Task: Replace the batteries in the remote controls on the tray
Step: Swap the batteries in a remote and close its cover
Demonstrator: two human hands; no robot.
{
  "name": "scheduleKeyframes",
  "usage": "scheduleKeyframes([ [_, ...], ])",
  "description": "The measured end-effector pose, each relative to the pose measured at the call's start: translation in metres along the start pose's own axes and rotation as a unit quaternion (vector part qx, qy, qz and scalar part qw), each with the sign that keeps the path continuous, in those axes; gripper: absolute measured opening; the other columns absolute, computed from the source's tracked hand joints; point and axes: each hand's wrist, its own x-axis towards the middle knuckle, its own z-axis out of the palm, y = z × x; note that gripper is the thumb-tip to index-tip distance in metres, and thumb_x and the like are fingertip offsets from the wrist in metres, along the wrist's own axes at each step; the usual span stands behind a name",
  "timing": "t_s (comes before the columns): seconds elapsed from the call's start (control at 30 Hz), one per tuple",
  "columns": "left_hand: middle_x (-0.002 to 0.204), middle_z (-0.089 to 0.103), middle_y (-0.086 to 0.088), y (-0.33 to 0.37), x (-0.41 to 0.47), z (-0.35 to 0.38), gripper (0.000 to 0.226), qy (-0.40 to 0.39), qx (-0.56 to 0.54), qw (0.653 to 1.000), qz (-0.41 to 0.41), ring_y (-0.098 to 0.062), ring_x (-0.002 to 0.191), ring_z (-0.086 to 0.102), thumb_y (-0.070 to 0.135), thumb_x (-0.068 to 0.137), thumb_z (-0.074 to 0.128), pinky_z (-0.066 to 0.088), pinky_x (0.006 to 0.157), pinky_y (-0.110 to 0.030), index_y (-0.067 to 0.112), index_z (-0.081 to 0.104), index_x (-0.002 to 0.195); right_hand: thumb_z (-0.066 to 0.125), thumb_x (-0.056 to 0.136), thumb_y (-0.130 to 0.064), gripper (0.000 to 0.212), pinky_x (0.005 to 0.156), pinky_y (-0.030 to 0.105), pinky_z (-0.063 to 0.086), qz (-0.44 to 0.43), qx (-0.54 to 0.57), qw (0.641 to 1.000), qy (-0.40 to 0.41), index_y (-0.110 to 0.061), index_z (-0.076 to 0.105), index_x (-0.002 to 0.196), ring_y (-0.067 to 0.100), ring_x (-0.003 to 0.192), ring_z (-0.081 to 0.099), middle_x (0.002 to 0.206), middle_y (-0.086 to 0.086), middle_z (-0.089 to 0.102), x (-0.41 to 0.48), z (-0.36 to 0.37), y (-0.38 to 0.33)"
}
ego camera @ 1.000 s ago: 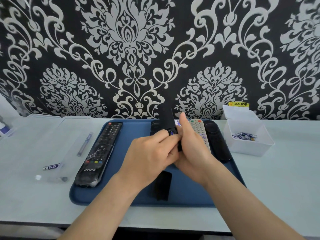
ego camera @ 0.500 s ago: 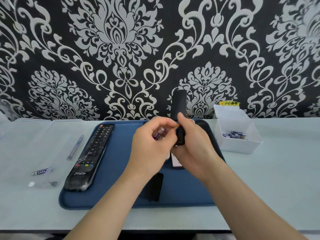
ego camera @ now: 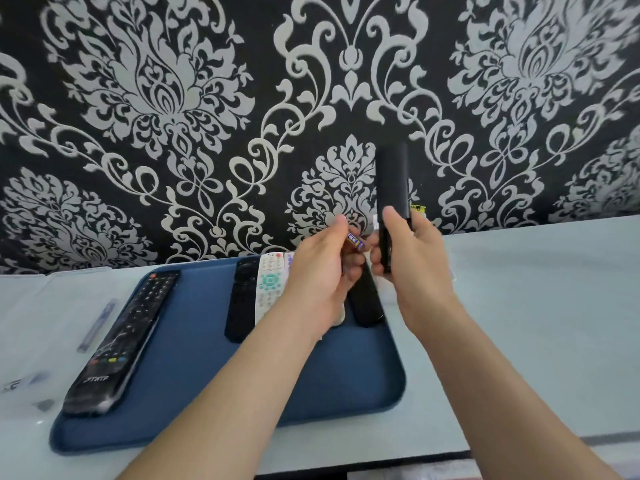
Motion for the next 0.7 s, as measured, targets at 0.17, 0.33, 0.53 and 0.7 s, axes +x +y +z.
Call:
scheduleKeyframes([
  [0.17,0.079,0.062,-0.012,-0.009,0.039,0.043,0.021,-0.007,0.166,0.986,-0.010,-0.015,0.063,0.060,0.009,0.101,0.039,0.054,0.065,-0.022,0.006,0.058,0.110,0.043,0.097,-0.012,0.013,0.047,0.022,0.039,0.001,-0.044,0.994,0.102,-0.018,0.052,0.089,0.010,0.055,0.047,0.080,0.004,0.057,0.014,-0.040,-0.009],
  [0.33,0.104,0.061,-0.005,-0.022,0.057,0.064,0.025,-0.082,0.369,0.926,0.003,-0.018,0.101,0.056,0.021,0.099,0.041,0.045,0.092,-0.032,0.018,0.060,0.115,0.039,0.093,-0.003,0.022,0.051,0.023,0.042,0.029,-0.028,0.993,0.112,-0.019,0.053,0.094,0.012,0.061,0.050,0.083,0.004,0.055,0.019,-0.059,-0.012],
  [0.53,0.100,0.068,-0.007,-0.008,0.039,0.044,0.034,-0.036,0.315,0.945,0.084,-0.017,0.092,0.064,0.004,0.094,0.036,0.052,0.087,-0.038,0.014,0.068,0.098,0.051,0.090,0.001,0.013,0.055,0.023,0.048,0.049,0.019,0.997,0.057,-0.007,0.058,0.098,0.014,0.063,0.057,0.084,0.011,0.061,0.018,-0.045,-0.007],
  [0.7,0.074,0.064,-0.003,0.023,0.014,-0.005,0.029,-0.013,0.319,0.942,0.107,-0.008,0.053,0.056,0.000,0.093,0.040,0.055,0.062,-0.029,0.010,0.067,0.093,0.050,0.097,-0.003,0.012,0.061,0.027,0.057,0.069,0.065,0.991,-0.098,-0.010,0.060,0.100,0.017,0.065,0.063,0.079,0.005,0.067,-0.001,-0.005,-0.004],
])
